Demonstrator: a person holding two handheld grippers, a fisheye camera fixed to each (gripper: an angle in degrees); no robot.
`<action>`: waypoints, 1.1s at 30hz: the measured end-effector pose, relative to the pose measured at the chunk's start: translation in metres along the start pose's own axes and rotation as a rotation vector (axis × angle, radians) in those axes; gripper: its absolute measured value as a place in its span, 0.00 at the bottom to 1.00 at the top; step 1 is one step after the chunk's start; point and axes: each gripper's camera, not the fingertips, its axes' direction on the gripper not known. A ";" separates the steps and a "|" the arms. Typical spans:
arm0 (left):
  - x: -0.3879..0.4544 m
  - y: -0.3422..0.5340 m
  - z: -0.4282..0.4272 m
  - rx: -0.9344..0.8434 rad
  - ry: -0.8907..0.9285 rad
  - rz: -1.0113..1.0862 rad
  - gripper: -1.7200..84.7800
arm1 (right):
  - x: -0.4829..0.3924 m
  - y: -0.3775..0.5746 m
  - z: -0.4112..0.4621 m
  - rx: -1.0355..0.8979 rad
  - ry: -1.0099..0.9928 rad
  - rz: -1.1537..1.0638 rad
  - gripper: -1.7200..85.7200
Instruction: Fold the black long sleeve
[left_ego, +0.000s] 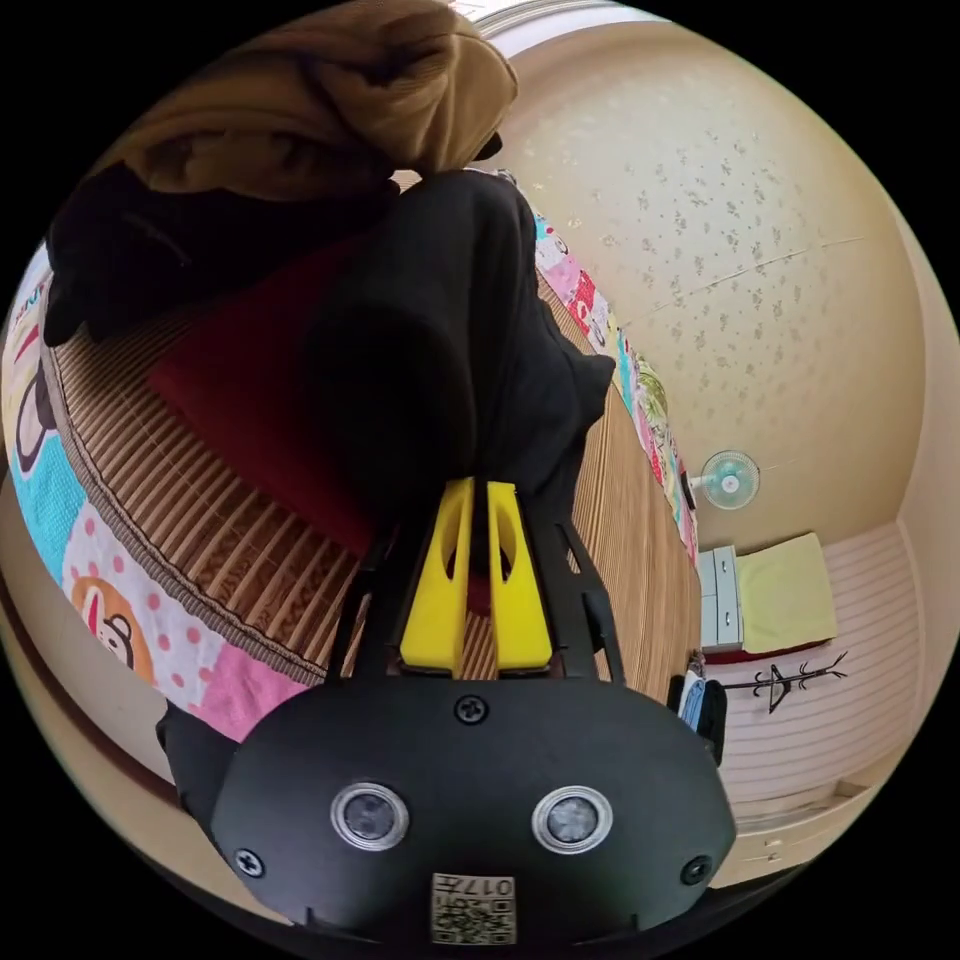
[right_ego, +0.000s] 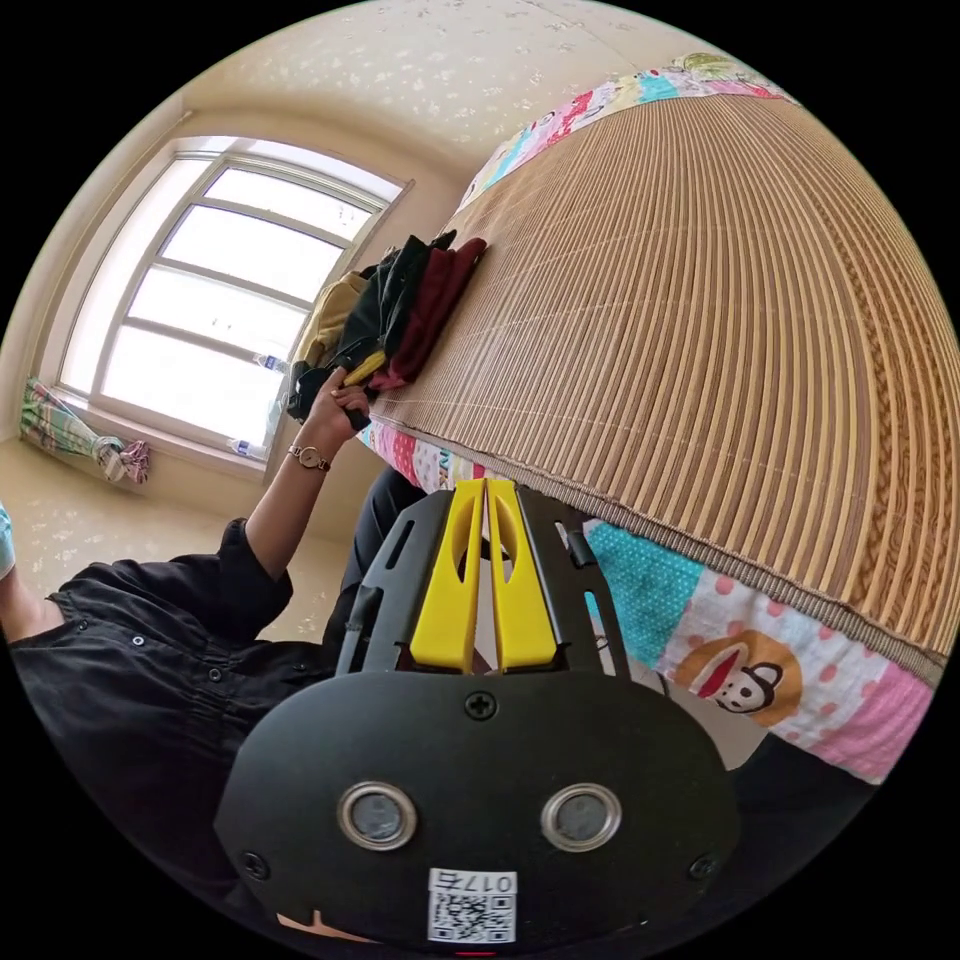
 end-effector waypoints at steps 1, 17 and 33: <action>0.002 0.001 -0.001 0.005 -0.009 0.013 0.06 | -0.010 -0.008 0.004 -0.002 -0.019 -0.013 0.03; -0.172 0.032 -0.049 0.268 -0.075 -0.245 0.08 | -0.077 -0.085 -0.005 0.140 0.087 0.012 0.02; -0.007 0.298 0.029 -0.022 -0.035 0.722 0.01 | -0.114 -0.036 -0.231 0.904 0.833 0.598 0.04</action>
